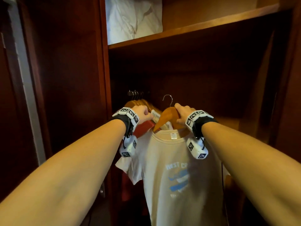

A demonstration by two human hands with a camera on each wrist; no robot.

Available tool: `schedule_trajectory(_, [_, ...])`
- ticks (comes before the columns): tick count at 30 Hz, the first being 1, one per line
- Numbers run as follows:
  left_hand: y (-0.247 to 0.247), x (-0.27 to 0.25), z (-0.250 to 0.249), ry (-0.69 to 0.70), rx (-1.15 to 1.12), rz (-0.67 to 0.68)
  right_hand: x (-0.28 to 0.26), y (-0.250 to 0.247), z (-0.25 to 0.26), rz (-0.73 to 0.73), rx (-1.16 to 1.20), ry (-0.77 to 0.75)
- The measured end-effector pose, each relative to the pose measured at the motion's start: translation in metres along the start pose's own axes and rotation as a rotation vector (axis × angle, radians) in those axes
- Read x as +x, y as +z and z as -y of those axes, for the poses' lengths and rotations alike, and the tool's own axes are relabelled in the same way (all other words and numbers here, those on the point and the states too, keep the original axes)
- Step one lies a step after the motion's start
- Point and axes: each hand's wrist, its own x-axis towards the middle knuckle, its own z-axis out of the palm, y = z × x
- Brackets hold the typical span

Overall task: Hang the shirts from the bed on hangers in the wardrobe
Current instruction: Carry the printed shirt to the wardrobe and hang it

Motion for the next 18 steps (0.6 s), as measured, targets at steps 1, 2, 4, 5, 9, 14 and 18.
schedule_trajectory(1, [0.005, 0.008, 0.003, 0.015, 0.004, 0.002, 0.005, 0.002, -0.004, 0.015, -0.01, 0.027])
schedule_trajectory(2, [0.01, 0.016, 0.005, 0.028, 0.013, 0.001, 0.008, 0.004, -0.008, 0.029, -0.022, 0.05])
schedule_trajectory(4, [0.02, 0.031, 0.008, 0.047, 0.022, -0.006, 0.016, 0.01, -0.015, 0.057, -0.049, 0.078])
schedule_trajectory(5, [0.025, 0.04, 0.009, 0.054, 0.013, -0.009, 0.019, 0.013, -0.018, 0.075, -0.061, 0.086])
schedule_trajectory(9, [0.043, 0.072, 0.012, 0.058, -0.004, 0.006, 0.034, 0.023, -0.029, 0.164, -0.091, 0.12])
schedule_trajectory(14, [0.063, 0.107, 0.012, 0.088, 0.004, 0.013, 0.057, 0.031, -0.049, 0.207, -0.195, 0.16])
schedule_trajectory(18, [0.077, 0.133, 0.014, 0.085, 0.024, 0.017, 0.077, 0.034, -0.062, 0.194, -0.232, 0.19])
